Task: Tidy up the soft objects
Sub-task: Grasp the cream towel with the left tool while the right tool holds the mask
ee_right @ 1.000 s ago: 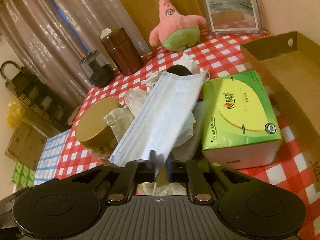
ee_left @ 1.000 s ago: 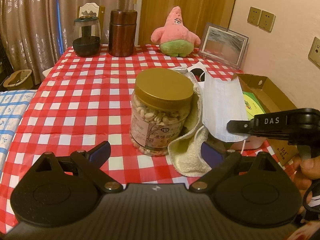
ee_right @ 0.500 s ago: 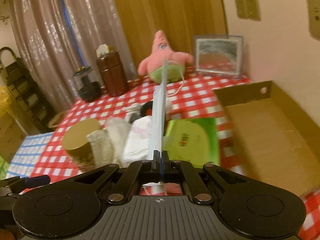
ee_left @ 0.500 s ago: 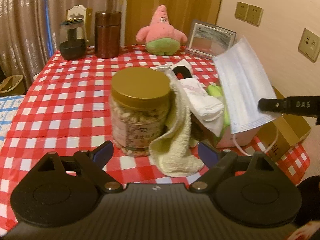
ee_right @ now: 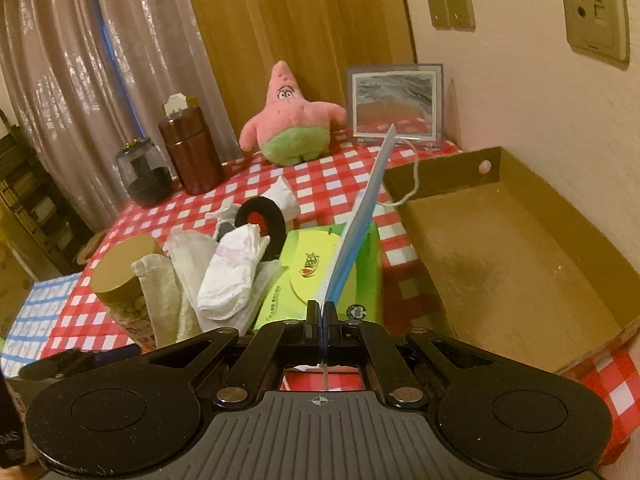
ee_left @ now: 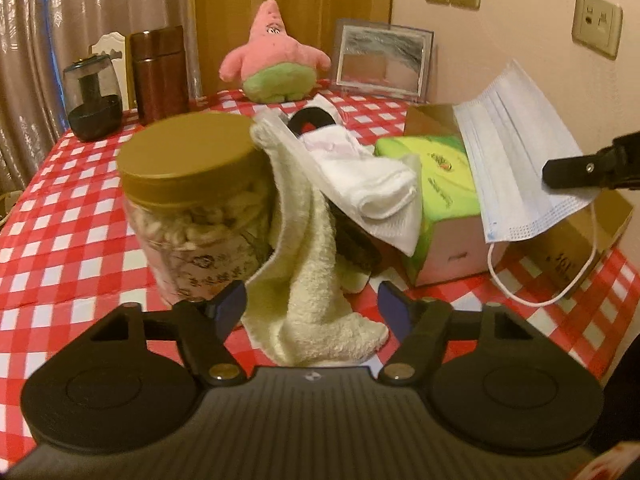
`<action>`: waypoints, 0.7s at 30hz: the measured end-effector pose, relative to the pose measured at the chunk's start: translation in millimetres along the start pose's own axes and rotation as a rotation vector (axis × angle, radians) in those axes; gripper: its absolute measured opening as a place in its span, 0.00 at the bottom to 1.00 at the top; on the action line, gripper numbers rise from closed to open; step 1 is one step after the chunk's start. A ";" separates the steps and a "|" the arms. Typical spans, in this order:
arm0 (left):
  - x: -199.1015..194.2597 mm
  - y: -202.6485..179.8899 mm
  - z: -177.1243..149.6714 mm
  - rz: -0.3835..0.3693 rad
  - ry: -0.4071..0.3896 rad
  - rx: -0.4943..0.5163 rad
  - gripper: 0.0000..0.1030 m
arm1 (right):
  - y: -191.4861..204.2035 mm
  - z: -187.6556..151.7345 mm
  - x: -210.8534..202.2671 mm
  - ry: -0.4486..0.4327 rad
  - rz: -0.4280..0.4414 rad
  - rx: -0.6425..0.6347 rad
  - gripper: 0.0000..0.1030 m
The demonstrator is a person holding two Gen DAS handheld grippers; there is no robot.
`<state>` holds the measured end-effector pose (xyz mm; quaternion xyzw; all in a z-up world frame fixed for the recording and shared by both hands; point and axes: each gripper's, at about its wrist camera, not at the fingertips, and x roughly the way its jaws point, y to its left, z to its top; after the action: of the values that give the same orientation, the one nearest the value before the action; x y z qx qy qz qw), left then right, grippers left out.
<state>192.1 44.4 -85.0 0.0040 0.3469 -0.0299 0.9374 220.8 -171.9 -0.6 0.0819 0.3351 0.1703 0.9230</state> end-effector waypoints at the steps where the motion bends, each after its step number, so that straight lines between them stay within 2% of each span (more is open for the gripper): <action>1: 4.1 -1.4 -0.8 0.003 0.005 0.008 0.59 | -0.8 -0.5 0.9 0.002 -0.001 0.002 0.00; 6: 19.5 -3.7 -1.2 0.014 0.008 0.014 0.43 | -1.7 -3.4 4.4 0.012 0.004 0.007 0.00; 11: 32.6 -4.4 1.1 0.029 0.029 0.015 0.32 | -0.2 -5.2 7.3 0.019 0.007 0.006 0.00; 13: 37.5 -2.4 1.5 0.025 0.037 0.007 0.24 | 0.3 -5.6 8.6 0.022 0.008 0.005 0.00; 15: 39.1 -0.6 2.0 0.023 0.043 -0.003 0.07 | 0.4 -5.6 8.8 0.022 0.008 0.004 0.00; 21: 13.9 1.7 12.3 -0.027 -0.002 -0.011 0.04 | 0.5 -3.8 7.1 0.012 0.001 -0.001 0.00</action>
<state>210.7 45.0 -84.7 -0.0058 0.3463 -0.0408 0.9372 223.3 -168.7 -7.6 0.0806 0.3406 0.1712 0.9210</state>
